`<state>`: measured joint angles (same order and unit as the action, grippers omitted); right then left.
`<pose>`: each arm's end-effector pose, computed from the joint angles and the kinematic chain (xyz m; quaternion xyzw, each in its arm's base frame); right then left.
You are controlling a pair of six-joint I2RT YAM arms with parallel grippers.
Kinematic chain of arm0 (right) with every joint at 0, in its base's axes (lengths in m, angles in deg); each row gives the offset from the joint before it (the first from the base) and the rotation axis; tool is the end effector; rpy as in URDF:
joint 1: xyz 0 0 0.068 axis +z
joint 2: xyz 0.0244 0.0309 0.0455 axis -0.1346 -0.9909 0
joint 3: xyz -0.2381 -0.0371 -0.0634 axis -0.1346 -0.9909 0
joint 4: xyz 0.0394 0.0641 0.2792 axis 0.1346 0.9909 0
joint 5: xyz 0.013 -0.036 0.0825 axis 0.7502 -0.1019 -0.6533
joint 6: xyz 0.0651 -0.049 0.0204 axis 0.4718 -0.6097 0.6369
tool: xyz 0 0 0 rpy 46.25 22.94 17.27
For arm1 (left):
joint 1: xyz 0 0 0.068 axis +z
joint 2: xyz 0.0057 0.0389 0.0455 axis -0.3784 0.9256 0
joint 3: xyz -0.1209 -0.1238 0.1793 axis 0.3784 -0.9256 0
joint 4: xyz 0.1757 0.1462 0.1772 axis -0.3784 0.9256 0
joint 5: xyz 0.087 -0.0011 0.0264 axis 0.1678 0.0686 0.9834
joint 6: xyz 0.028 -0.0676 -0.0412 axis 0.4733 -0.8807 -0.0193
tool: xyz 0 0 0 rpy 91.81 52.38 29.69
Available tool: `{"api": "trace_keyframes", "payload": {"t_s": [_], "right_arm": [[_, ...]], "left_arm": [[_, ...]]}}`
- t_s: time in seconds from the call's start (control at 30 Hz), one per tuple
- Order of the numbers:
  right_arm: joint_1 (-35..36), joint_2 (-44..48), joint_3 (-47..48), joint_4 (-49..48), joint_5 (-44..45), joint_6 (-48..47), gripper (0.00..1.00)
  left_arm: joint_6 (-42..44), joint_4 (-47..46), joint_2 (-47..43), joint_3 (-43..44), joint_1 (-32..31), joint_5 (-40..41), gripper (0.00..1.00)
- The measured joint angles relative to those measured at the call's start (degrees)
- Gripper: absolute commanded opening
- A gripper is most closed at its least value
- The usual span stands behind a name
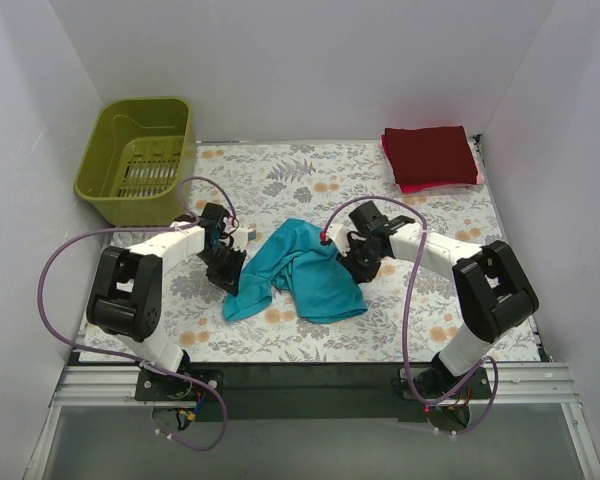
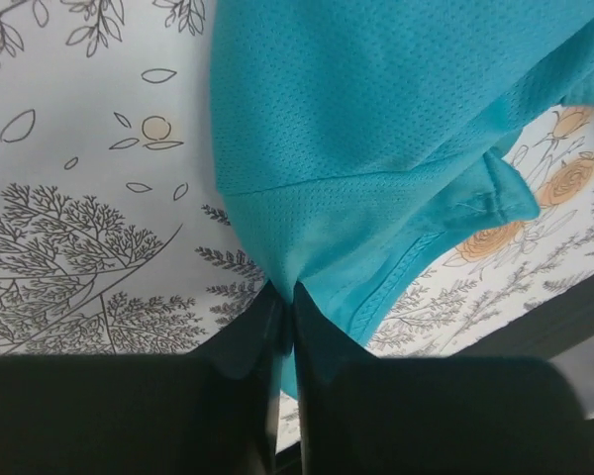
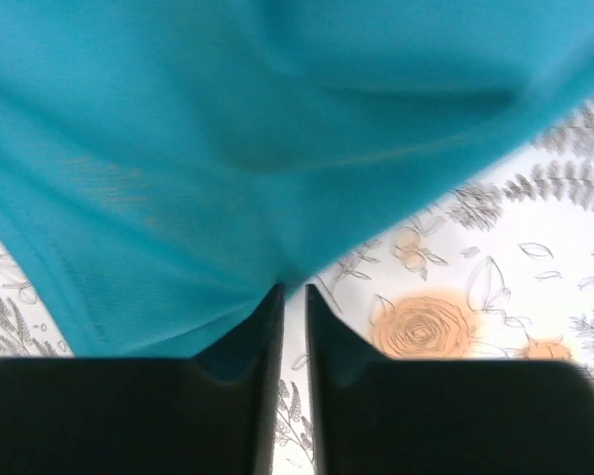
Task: Fold and stack the t-shirts
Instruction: Flatten the tshirt out
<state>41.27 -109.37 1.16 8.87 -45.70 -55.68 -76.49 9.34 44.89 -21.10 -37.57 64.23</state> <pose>0.2805 0.2057 0.1012 -0.5183 0.8263 0.1197 0.1853 0.2781 -0.1021 0.0827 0.1066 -0.9789 0.1718 0.0299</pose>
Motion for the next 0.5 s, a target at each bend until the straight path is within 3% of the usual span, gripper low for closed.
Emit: {"api": "trace_keyframes", "payload": {"t_s": [0.4,0.47,0.5], "right_arm": [[-19.0,0.0,14.4,4.1,2.9,-8.8,0.04],[-19.2,0.0,16.5,5.7,1.7,-8.7,0.19],[-18.6,0.0,17.2,6.1,0.6,-8.3,0.37]], "left_arm": [[3.2,8.3,1.4,19.8,1.4,-2.1,0.00],[3.2,10.1,2.3,22.7,2.3,-2.9,0.00],[3.2,10.7,3.0,24.2,3.0,-3.6,0.00]]}}
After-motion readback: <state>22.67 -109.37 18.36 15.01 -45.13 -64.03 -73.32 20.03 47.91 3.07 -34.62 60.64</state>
